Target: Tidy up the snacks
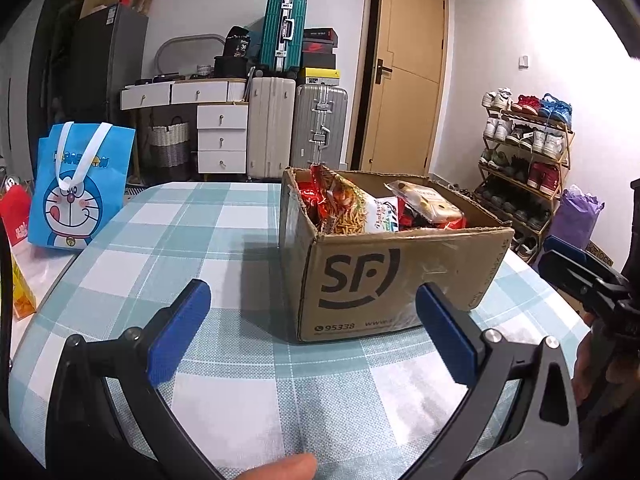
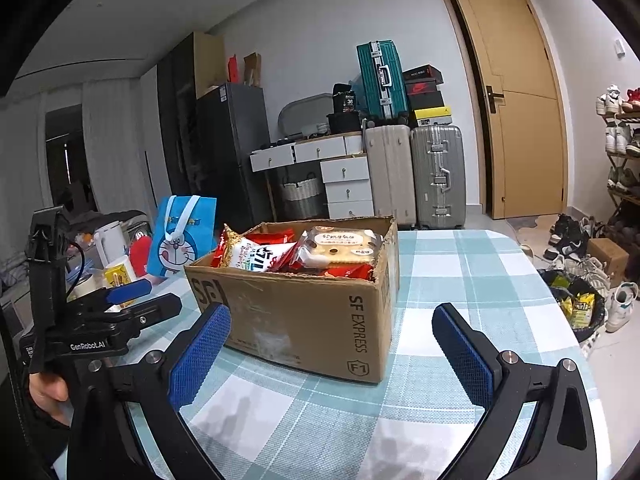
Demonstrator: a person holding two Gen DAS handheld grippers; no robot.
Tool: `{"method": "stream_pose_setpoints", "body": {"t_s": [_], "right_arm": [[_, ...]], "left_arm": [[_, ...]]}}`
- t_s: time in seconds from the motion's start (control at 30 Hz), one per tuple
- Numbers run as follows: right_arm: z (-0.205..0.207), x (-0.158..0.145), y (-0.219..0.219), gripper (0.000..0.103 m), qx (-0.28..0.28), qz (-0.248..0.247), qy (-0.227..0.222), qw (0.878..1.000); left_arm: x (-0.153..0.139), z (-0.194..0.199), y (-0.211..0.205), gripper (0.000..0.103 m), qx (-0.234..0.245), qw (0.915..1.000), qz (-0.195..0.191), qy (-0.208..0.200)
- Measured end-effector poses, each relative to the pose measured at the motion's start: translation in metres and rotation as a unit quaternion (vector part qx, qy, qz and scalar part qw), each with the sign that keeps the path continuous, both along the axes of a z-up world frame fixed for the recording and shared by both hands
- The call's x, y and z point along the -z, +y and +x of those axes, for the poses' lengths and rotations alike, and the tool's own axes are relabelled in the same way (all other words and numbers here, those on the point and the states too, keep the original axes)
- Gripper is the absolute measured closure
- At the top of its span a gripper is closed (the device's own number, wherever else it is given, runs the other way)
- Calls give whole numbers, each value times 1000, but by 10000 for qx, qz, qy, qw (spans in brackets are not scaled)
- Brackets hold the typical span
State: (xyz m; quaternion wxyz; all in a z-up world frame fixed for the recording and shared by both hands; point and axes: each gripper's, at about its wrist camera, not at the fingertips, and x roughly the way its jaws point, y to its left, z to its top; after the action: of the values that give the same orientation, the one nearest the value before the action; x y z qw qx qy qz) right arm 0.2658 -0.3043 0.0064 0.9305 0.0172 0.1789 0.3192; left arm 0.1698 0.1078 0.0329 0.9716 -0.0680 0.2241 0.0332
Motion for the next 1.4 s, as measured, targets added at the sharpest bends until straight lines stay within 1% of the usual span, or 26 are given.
{"method": "stream_pose_setpoints", "body": {"t_s": [0.2,1.4], "right_arm": [[-3,0,0,0,14,-39,-59,10000],[-2,-2,-3,0,-13,-38,-44,10000]], "left_arm": [[0,0,0,1,-1,10000,6,-7],[2,0,0,1,2,10000,14,-16]]}}
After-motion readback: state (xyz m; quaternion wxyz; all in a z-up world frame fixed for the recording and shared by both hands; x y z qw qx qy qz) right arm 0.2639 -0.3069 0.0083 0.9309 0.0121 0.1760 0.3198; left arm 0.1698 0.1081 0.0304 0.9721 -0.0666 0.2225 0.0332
